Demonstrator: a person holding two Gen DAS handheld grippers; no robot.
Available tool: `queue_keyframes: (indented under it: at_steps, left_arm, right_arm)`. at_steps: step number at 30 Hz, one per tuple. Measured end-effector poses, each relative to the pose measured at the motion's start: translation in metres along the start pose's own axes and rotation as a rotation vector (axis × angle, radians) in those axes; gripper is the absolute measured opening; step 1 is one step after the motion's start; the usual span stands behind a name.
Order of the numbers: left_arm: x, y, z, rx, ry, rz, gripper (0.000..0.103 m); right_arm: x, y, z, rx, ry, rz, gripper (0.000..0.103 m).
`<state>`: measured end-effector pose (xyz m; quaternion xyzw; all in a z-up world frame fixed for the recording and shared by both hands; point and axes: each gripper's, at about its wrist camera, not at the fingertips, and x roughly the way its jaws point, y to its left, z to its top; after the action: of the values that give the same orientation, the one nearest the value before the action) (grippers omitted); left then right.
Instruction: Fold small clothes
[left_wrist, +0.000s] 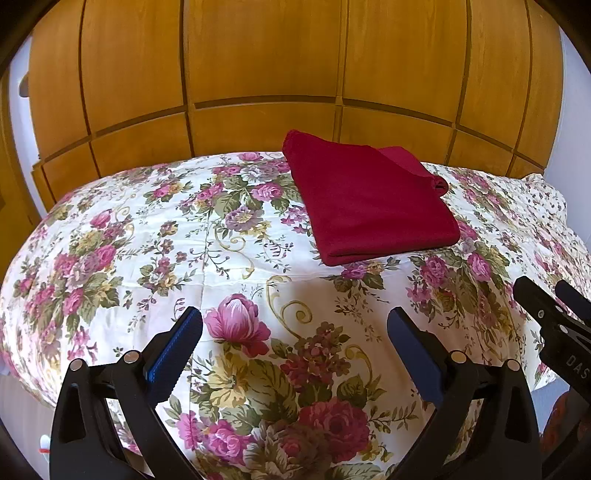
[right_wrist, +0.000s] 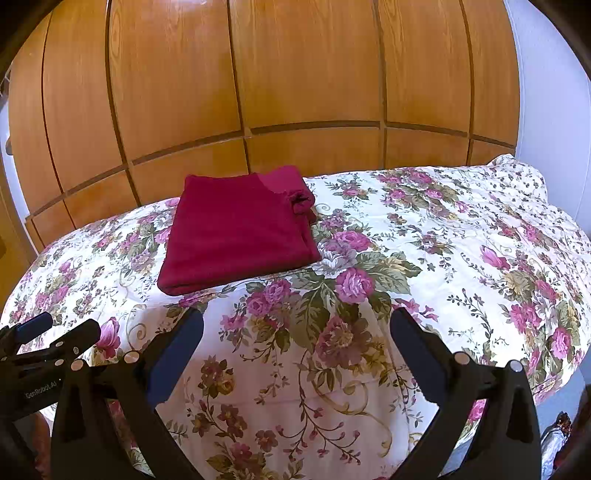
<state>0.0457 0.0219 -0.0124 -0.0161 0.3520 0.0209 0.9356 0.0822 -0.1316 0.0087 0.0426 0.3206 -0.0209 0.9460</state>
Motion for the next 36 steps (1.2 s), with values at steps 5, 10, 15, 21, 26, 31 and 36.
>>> queue_keyframes:
  at_steps: [5,10,15,21,26,31,36]
  left_arm:
    - [-0.0002,-0.0002,-0.0002,-0.001,-0.001,0.000,0.099]
    - [0.0003,-0.0007,-0.0006,-0.001,0.003,0.003,0.099]
    - [0.0015,-0.0003,-0.0014,-0.001,0.010,-0.003,0.099]
    - [0.0014,-0.0013,-0.0019,0.007,0.007,-0.002,0.099]
    - [0.0016,-0.0009,-0.0019,0.003,0.010,-0.001,0.099]
    - [0.0034,0.0035,-0.0028,-0.023,0.018,-0.004,0.099]
    - [0.0085,0.0052,-0.0041,-0.023,0.029,0.006,0.099]
  right_arm:
    - [0.0005,-0.0014,-0.0003,0.002,0.003,0.004,0.101]
    - [0.0008,-0.0013,-0.0013,0.003,0.006,0.005,0.101]
    - [0.0012,-0.0007,-0.0012,0.003,0.005,0.004,0.101]
    - [0.0020,0.0002,-0.0019,0.003,0.007,0.004,0.101]
    - [0.0022,0.0005,-0.0024,0.004,0.007,0.003,0.101]
    - [0.0042,0.0002,-0.0052,0.006,0.015,0.006,0.101]
    - [0.0091,-0.0038,-0.0092,0.010,0.033,0.009,0.101]
